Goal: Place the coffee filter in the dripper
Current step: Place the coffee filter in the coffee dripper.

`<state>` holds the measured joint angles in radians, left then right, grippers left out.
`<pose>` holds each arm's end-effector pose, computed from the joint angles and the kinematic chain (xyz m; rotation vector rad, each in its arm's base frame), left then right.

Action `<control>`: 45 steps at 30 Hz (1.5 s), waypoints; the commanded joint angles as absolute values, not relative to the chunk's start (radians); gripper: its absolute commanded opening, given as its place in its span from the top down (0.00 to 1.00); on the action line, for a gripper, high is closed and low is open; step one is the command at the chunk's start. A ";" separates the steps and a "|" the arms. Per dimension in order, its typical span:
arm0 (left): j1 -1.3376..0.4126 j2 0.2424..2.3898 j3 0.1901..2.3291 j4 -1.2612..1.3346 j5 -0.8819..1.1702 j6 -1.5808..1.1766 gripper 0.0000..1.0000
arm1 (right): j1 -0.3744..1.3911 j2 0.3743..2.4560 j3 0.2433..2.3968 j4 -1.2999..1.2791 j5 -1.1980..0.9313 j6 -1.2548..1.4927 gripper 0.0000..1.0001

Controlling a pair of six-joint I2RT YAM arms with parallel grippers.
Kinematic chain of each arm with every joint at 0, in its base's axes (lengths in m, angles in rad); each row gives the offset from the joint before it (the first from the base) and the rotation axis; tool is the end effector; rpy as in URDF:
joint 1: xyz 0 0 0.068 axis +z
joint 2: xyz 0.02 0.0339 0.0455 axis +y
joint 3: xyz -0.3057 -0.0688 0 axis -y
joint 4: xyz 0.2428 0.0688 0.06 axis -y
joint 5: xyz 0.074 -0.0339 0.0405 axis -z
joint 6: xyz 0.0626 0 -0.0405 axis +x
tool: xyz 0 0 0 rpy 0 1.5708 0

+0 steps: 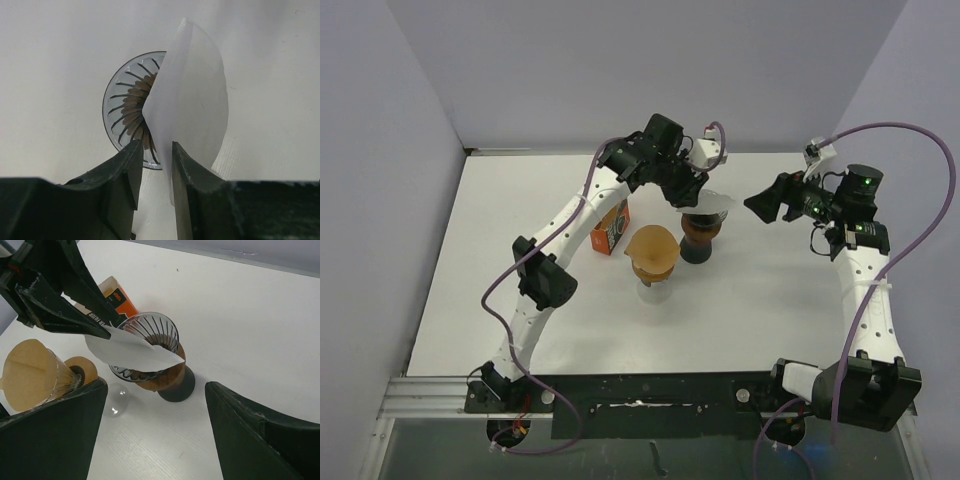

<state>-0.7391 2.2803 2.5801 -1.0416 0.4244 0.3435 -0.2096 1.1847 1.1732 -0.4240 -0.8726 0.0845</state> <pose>0.3744 -0.3761 0.3859 1.3838 1.8749 -0.6906 0.2564 -0.0055 0.4057 -0.2717 1.9015 0.7834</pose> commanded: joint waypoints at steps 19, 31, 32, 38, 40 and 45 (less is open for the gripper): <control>-0.723 2.188 2.498 -0.937 0.301 0.182 0.50 | -0.072 1.306 1.281 -0.466 -0.616 0.016 0.22; -0.711 2.161 2.457 -0.899 0.283 0.118 0.47 | -0.014 1.396 1.358 -0.519 -0.584 -0.011 0.25; -0.710 2.159 2.455 -0.897 0.281 0.115 0.47 | -0.011 1.402 1.361 -0.522 -0.584 -0.013 0.26; -0.710 2.156 2.439 -0.889 0.272 0.098 0.45 | 0.000 1.424 1.366 -0.530 -0.575 -0.020 0.28; -0.710 2.152 2.430 -0.884 0.269 0.090 0.45 | 0.002 1.431 1.371 -0.532 -0.573 -0.019 0.29; -0.709 2.140 2.405 -0.870 0.256 0.066 0.44 | 0.014 1.455 1.394 -0.544 -0.562 -0.014 0.31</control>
<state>-0.7170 2.2253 2.4157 -0.9321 0.2668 0.0978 -0.0010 1.4399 1.3361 -0.5533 -0.5785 -0.0055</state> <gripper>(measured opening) 0.552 0.696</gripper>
